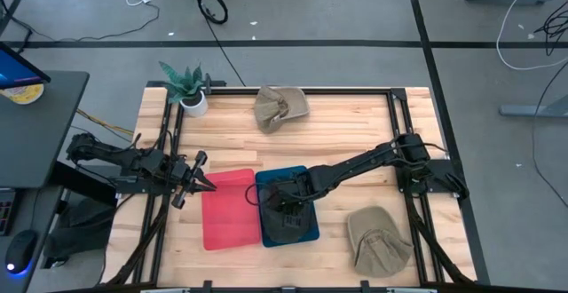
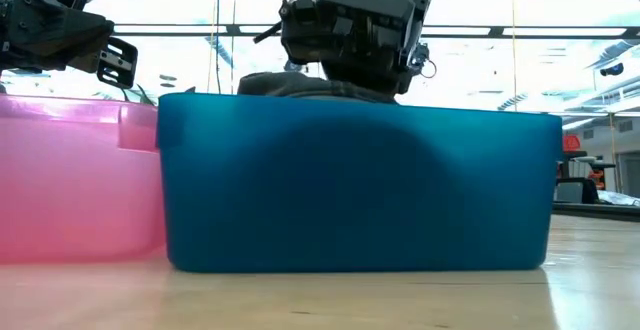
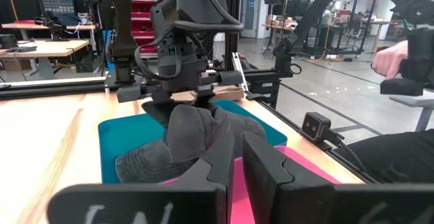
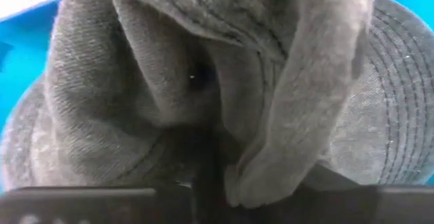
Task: Pick & Place hat
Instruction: Put the black cap into the blue bin
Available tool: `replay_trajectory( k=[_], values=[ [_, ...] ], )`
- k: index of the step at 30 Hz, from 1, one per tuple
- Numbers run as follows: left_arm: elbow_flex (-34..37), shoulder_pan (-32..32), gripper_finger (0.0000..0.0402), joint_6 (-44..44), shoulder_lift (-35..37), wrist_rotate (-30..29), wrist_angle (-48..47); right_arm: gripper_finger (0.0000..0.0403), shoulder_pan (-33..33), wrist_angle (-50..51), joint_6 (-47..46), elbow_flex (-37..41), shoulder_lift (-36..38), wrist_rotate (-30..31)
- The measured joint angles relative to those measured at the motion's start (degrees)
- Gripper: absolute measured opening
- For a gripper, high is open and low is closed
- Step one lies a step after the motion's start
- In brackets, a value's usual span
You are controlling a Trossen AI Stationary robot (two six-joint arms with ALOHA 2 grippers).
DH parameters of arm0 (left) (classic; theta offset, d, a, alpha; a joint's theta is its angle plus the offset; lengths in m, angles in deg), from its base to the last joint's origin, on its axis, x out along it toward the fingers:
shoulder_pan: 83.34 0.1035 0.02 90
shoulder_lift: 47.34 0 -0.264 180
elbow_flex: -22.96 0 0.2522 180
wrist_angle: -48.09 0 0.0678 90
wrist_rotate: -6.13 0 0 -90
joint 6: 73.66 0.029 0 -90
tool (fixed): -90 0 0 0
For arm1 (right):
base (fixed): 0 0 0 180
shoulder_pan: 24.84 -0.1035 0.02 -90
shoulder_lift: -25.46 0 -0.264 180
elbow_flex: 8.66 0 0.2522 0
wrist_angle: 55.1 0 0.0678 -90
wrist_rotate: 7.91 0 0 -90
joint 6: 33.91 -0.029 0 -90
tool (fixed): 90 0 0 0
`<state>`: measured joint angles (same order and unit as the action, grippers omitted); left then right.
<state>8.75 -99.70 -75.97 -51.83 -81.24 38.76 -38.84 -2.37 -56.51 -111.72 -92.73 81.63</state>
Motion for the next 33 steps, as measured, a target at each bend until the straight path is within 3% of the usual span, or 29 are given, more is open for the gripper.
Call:
replay_trajectory(
  k=[6, 12, 23, 33],
  values=[
    [0.00, 0.00, 0.0034, 0.00, 0.00, -0.01, 0.00, 0.0184, 0.00, 0.40, -0.87, 0.11, 3.30, -0.50],
    [-0.01, 0.00, 0.0034, 0.00, 0.00, 0.00, 0.00, 0.0211, 0.02, 0.57, -0.79, 0.11, 6.97, -0.49],
    [-0.01, 0.00, 0.0034, 0.00, 0.00, 0.00, 0.00, 0.0207, -0.34, -2.12, -4.57, 0.04, 11.40, -0.89],
    [-0.01, 0.00, 0.0034, 0.00, 0.00, 0.00, 0.00, 0.0205, -2.74, -11.89, -0.46, -0.04, 12.17, -1.55]
  ],
)
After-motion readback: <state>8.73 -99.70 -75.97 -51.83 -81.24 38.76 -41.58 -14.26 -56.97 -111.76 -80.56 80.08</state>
